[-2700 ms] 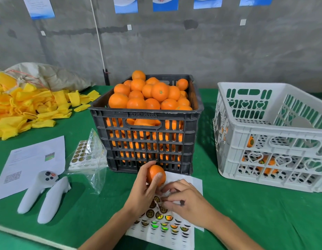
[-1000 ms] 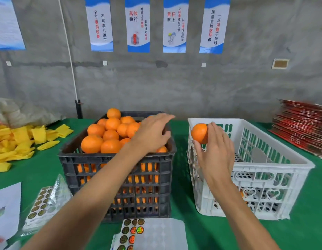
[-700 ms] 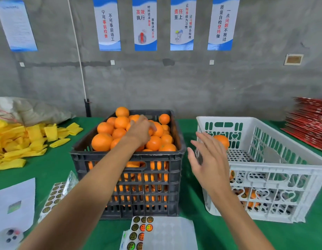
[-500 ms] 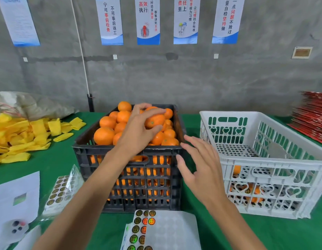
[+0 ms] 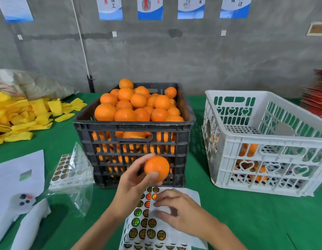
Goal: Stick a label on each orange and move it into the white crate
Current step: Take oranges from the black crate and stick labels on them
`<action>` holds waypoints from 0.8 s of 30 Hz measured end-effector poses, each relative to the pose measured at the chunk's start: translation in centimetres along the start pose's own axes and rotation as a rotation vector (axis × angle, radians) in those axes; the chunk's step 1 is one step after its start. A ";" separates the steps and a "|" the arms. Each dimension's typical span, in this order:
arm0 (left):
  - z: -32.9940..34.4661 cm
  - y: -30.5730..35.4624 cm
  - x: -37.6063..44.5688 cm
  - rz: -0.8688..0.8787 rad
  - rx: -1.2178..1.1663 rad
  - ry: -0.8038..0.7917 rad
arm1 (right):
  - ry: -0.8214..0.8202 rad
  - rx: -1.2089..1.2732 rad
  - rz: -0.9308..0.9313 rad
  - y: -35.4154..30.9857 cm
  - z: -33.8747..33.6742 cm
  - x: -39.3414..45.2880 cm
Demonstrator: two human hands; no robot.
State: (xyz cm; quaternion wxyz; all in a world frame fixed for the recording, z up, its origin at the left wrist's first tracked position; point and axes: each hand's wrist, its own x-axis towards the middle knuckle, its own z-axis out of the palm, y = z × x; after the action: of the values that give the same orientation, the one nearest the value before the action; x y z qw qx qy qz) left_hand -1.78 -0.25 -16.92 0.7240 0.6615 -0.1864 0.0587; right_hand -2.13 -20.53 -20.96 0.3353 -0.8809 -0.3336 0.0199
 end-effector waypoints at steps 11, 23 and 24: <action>1.7 -4.5 -2.3 -0.127 0.023 0.291 | -0.014 -0.048 0.329 -0.2 1.5 1.2; 1.6 -5.5 -2.6 -0.192 0.100 0.195 | 0.103 -0.227 0.340 0.8 -0.2 -0.3; 1.6 -5.5 -2.6 -0.191 0.112 0.190 | 0.112 -0.212 0.330 1.0 -0.2 -0.3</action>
State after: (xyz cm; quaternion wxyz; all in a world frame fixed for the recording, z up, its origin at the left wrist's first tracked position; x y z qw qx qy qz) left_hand -2.70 -2.01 -22.85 0.7027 0.7071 -0.0494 0.0622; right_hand -1.77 -21.41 -21.46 0.2508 -0.9537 -0.1658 -0.0099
